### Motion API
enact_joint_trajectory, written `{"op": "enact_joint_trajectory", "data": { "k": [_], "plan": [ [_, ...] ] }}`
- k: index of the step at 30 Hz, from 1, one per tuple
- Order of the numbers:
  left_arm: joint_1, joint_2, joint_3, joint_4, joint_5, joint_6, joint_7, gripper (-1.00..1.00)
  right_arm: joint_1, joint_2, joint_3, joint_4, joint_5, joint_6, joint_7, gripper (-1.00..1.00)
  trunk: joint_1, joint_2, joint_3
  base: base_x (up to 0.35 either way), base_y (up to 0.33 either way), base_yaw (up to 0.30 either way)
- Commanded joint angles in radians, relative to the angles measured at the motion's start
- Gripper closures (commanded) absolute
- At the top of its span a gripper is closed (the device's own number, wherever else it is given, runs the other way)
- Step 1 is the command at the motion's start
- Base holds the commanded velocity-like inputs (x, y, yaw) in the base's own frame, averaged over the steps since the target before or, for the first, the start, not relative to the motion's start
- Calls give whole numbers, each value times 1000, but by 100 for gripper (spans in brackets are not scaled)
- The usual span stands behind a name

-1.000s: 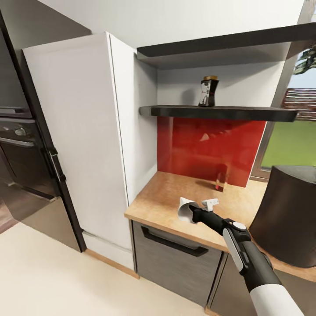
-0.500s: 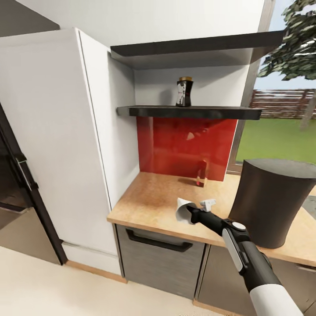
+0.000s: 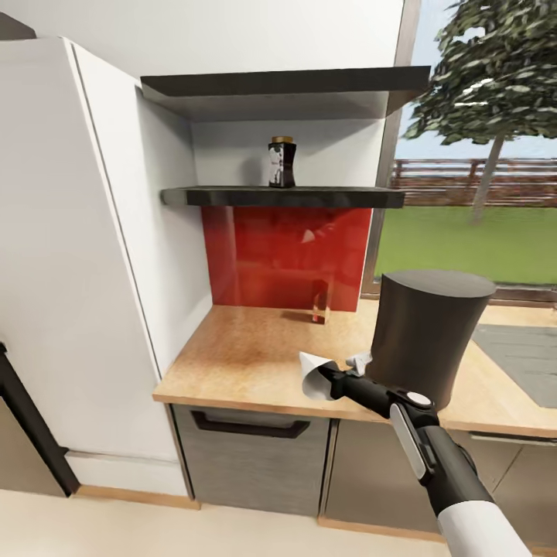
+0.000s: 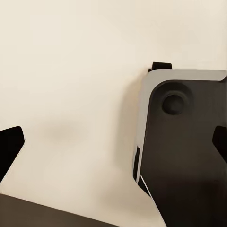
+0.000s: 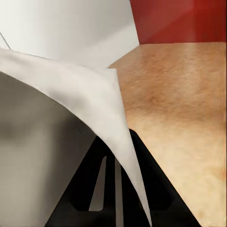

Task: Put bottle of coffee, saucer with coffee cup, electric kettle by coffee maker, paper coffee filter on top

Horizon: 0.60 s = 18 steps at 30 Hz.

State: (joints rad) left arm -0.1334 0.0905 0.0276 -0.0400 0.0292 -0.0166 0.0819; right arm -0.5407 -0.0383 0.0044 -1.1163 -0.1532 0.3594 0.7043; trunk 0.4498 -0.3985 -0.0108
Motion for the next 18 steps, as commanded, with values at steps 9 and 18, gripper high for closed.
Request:
{"op": "enact_joint_trajectory", "data": {
  "k": [9, 18],
  "plan": [
    [0, 0, 2, 0, 3, -1, 0, -100, -1, -1, 0, 1, -14, 12, 4, 100, 0, -2, -1, -225, 211, -300],
    [0, 0, 2, 0, 4, 0, 1, -100, -1, -2, 0, 1, -14, 12, 24, 100, 0, -2, -1, -236, 222, -300]
  ]
}}
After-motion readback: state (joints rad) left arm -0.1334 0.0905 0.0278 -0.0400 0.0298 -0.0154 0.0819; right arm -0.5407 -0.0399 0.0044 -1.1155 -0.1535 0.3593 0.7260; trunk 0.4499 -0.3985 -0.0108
